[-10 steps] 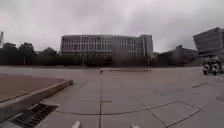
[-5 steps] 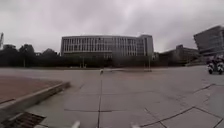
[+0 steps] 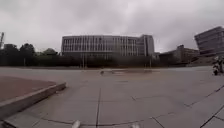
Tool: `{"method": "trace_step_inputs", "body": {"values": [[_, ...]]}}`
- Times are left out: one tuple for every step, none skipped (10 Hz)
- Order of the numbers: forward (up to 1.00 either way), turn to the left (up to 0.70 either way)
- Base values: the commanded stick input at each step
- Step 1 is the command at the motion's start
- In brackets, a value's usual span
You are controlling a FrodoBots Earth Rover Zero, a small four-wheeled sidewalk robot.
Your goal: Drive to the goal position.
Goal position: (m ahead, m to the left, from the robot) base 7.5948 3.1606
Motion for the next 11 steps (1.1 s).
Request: {"method": "trace_step_inputs", "body": {"values": [[0.7,0.0],[0.7,0.0],[0.7,0.0],[0.7,0.0],[0.7,0.0],[0.7,0.0],[0.7,0.0],[0.7,0.0],[0.7,0.0],[0.7,0.0],[0.7,0.0]]}}
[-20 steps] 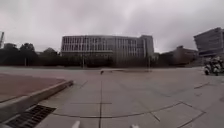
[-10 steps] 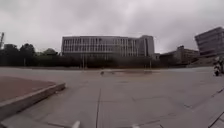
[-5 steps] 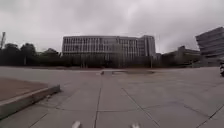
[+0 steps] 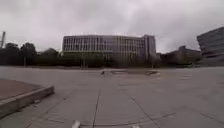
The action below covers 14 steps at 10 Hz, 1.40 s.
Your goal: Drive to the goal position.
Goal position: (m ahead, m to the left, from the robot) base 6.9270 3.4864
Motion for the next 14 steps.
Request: {"method": "trace_step_inputs", "body": {"values": [[0.7,0.0],[0.7,0.0],[0.7,0.0],[0.7,0.0],[0.7,0.0],[0.7,0.0],[0.7,0.0],[0.7,0.0],[0.7,0.0],[0.7,0.0],[0.7,0.0],[0.7,0.0],[0.7,0.0],[0.7,0.0]]}}
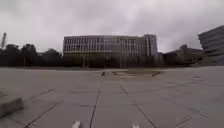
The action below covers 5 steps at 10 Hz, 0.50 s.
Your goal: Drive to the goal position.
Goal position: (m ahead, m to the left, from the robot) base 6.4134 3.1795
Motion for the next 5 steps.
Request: {"method": "trace_step_inputs", "body": {"values": [[0.7,0.0],[0.7,0.0],[0.7,0.0],[0.7,0.0],[0.7,0.0]]}}
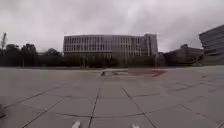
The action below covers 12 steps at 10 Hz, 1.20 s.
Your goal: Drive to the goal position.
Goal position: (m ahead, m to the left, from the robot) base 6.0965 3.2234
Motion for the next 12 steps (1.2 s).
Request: {"method": "trace_step_inputs", "body": {"values": [[0.7,0.0],[0.7,0.0],[0.7,0.0],[0.7,0.0],[0.7,0.0],[0.7,0.0],[0.7,-0.02],[0.7,-0.12],[0.7,-0.12],[0.7,-0.01],[0.7,0.0],[0.7,0.0]]}}
